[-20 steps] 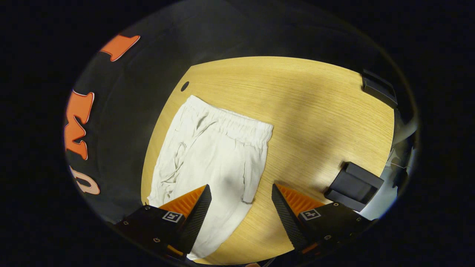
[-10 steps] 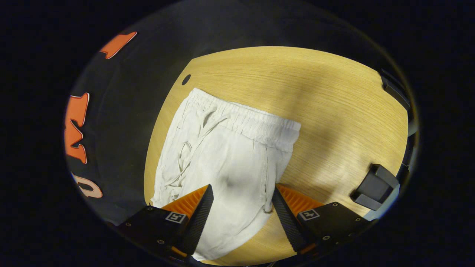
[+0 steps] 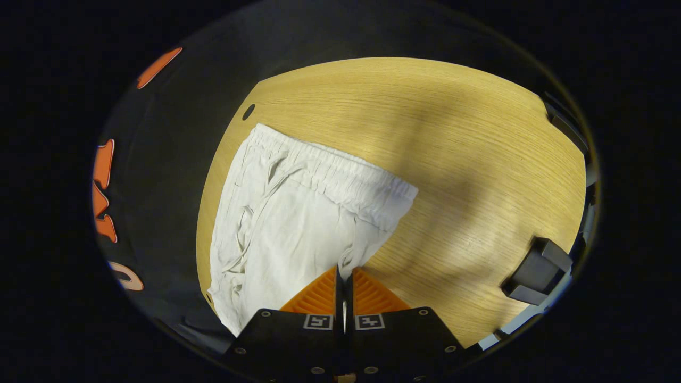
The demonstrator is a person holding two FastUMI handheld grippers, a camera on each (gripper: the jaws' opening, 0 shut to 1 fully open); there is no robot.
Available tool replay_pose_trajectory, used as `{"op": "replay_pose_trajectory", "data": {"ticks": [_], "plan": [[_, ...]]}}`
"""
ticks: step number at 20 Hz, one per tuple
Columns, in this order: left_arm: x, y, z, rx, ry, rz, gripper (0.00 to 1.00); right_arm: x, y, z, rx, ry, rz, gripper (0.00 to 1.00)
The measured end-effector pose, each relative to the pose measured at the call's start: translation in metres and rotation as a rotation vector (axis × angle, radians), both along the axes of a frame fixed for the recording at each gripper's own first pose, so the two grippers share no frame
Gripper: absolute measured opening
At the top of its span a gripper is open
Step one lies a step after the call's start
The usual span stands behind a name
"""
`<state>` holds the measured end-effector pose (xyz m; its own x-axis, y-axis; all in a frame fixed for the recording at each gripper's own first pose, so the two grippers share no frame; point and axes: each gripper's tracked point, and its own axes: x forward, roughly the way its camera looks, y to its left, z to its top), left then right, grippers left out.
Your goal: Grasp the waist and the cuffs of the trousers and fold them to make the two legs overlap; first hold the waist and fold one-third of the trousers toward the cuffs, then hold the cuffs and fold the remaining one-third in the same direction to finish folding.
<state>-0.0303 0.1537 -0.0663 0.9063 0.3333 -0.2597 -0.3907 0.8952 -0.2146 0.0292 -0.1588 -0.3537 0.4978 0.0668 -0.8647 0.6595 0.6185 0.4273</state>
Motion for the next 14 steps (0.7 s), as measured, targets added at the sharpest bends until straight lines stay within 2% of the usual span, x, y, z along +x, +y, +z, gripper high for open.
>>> {"op": "replay_pose_trajectory", "data": {"ticks": [2,4,7,11,12,13,14], "plan": [[-0.019,0.011,-0.028,-0.176,0.029,0.041,0.97,0.0,0.0,0.001,-0.005,0.005,0.006,0.01],[-0.036,0.027,-0.057,-0.338,0.049,0.133,0.99,-0.001,0.0,0.0,0.007,0.015,0.006,0.01],[-0.063,0.044,-0.101,-0.531,0.081,0.219,0.99,-0.001,0.0,-0.001,0.031,0.025,-0.005,0.01],[-0.093,0.062,-0.146,-0.82,0.121,0.335,0.99,-0.002,0.0,0.0,0.012,0.033,0.014,0.01],[-0.103,0.064,-0.151,-0.871,0.133,0.359,1.0,-0.002,0.001,0.0,0.013,0.037,0.015,0.01],[-0.109,0.069,-0.151,-0.902,0.143,0.374,0.99,-0.002,0.001,0.0,0.014,0.041,0.016,0.05],[-0.112,0.069,-0.15,-0.917,0.158,0.389,0.99,-0.003,0.001,0.0,0.015,0.042,0.015,0.01]]}}
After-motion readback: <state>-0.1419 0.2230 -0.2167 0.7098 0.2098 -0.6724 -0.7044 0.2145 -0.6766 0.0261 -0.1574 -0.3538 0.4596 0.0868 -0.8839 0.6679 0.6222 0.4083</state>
